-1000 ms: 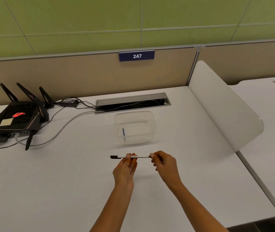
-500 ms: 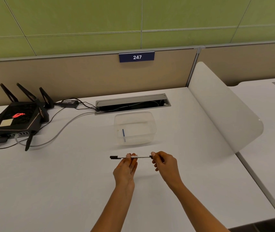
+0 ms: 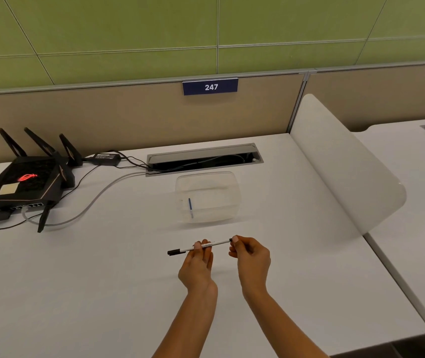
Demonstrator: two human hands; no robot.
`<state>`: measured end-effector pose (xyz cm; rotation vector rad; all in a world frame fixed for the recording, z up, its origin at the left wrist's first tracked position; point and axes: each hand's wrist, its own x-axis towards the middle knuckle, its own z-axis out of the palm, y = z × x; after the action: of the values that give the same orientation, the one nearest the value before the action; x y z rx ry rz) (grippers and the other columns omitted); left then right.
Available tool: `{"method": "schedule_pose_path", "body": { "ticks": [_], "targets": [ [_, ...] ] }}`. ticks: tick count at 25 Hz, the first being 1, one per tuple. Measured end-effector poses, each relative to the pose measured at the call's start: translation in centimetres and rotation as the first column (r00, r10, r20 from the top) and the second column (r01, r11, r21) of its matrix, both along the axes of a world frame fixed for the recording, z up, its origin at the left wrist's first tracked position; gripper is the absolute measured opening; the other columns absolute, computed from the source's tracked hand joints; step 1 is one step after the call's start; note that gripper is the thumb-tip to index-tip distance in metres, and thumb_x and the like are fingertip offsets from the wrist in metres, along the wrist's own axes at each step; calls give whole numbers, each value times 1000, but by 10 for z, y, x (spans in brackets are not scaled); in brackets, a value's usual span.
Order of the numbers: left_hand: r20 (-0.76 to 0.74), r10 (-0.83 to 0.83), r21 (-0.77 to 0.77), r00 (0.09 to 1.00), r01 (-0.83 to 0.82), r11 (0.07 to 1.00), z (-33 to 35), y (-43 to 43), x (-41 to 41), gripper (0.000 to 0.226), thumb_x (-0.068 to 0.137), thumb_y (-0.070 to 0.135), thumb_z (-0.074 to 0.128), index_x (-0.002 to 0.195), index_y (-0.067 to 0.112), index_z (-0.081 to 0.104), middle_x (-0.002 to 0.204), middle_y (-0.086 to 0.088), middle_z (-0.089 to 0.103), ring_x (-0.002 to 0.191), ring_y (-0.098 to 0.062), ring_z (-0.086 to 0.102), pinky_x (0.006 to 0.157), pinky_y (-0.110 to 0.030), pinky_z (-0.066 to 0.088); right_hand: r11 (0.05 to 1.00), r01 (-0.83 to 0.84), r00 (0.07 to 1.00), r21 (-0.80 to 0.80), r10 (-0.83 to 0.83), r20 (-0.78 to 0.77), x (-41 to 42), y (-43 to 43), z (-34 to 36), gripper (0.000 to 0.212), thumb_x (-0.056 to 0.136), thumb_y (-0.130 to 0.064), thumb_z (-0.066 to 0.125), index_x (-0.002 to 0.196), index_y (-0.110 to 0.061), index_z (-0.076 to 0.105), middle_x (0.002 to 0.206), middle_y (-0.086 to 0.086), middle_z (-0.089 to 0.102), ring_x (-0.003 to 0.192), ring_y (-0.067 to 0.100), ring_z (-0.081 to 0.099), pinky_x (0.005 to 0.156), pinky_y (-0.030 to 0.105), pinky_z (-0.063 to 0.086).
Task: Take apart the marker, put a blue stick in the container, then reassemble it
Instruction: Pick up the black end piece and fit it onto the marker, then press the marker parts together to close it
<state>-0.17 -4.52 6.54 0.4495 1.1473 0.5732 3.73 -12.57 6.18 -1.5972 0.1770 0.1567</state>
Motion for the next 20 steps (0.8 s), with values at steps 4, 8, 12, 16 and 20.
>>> {"method": "schedule_pose_path", "body": {
  "ticks": [4, 8, 12, 16, 20],
  "targets": [
    [8, 53, -30, 999, -53, 998, 1, -5, 2, 14, 89, 14, 64, 97, 3, 67, 88, -9, 73, 81, -17, 70, 71, -28, 55, 998, 59, 998, 34, -60, 18, -4, 10, 5, 9, 88, -16, 66, 85, -15, 73, 75, 0, 74, 67, 14, 72, 68, 26, 57],
    [18, 72, -45, 997, -71, 996, 2, -2, 2, 15, 88, 12, 65, 97, 0, 66, 88, -10, 73, 79, -18, 70, 69, -26, 55, 999, 38, 998, 4, -38, 57, -4, 15, 10, 10, 89, -18, 65, 81, -20, 71, 72, -1, 73, 69, 16, 72, 72, 30, 58],
    [15, 62, -34, 998, -62, 998, 5, 1, 3, 13, 88, 12, 65, 94, 2, 67, 86, -11, 73, 75, -17, 71, 67, -25, 56, 1000, 21, 997, -1, -20, 70, -6, 18, 8, 8, 90, -19, 65, 84, -17, 71, 73, -1, 73, 69, 15, 72, 71, 29, 58],
    [-3, -9, 80, 1000, 9, 997, 2, 12, 2, 15, 87, 13, 66, 96, 0, 69, 88, -11, 74, 80, -20, 72, 71, -26, 58, 996, -60, 997, -64, 62, 37, -1, 12, 1, 10, 89, -19, 65, 89, -12, 73, 75, 0, 73, 68, 13, 72, 71, 27, 60],
    [-69, -178, 218, 982, 189, 958, -4, 24, -1, 12, 86, 9, 67, 91, 0, 72, 87, -13, 75, 79, -20, 73, 70, -23, 58, 949, -214, 977, -233, 213, -27, 6, -6, -10, 7, 87, -21, 67, 81, -20, 70, 70, -2, 72, 66, 14, 71, 71, 30, 61]
  ]
}}
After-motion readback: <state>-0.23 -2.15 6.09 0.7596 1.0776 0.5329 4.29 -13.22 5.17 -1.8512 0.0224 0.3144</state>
